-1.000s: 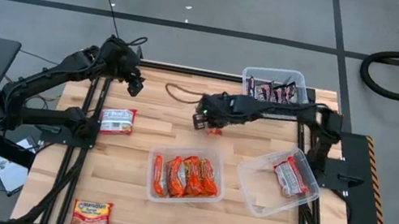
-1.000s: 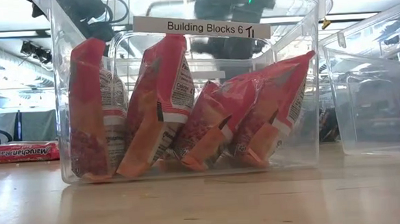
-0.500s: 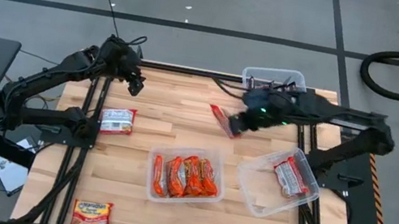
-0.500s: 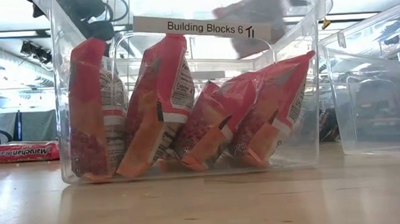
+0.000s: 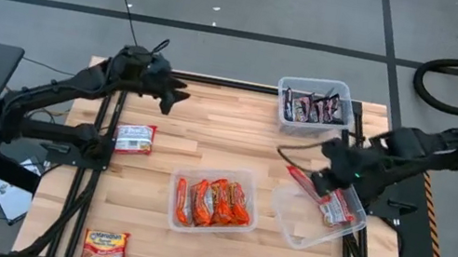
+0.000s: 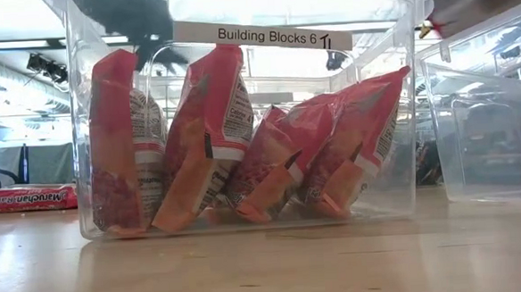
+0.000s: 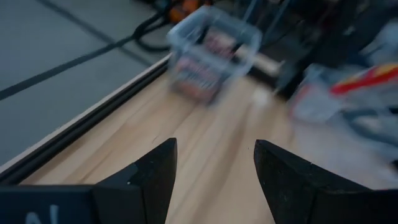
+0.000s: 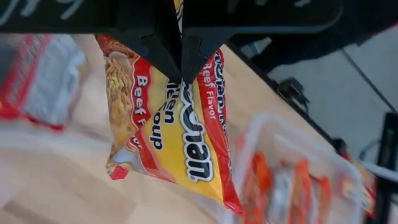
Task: Sort Maruchan noodles
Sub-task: Put the red noodle pack into the bottom right transparent bin
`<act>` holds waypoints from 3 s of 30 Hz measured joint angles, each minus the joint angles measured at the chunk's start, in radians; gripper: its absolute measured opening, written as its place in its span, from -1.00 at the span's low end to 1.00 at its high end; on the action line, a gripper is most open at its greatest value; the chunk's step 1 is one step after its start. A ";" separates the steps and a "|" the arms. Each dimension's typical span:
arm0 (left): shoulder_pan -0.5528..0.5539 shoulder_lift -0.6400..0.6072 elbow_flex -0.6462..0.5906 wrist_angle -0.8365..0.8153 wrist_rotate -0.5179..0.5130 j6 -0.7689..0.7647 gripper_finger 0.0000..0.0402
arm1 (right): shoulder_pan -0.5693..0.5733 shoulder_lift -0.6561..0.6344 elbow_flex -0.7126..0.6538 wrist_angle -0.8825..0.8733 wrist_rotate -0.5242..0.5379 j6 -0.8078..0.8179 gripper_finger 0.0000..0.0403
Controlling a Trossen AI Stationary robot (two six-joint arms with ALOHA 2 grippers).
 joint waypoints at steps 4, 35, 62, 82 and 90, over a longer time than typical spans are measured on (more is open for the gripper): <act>-0.097 0.000 0.000 0.131 -0.059 -0.073 0.08 | 0.093 -0.031 -0.062 0.009 -0.010 0.072 -0.98; -0.247 0.000 0.000 0.225 -0.116 -0.225 0.08 | 0.271 -0.022 -0.972 1.015 0.284 0.631 -0.96; -0.443 0.000 0.000 -0.452 -0.229 -0.341 0.08 | 0.119 0.082 -0.794 0.839 0.004 0.179 -0.68; -0.443 0.001 0.000 -0.453 -0.229 -0.317 0.08 | 0.092 0.241 -0.781 0.731 0.040 0.203 -0.06; -0.443 0.001 0.000 -0.457 -0.229 -0.310 0.08 | 0.091 0.255 -0.783 0.689 0.040 0.226 -0.74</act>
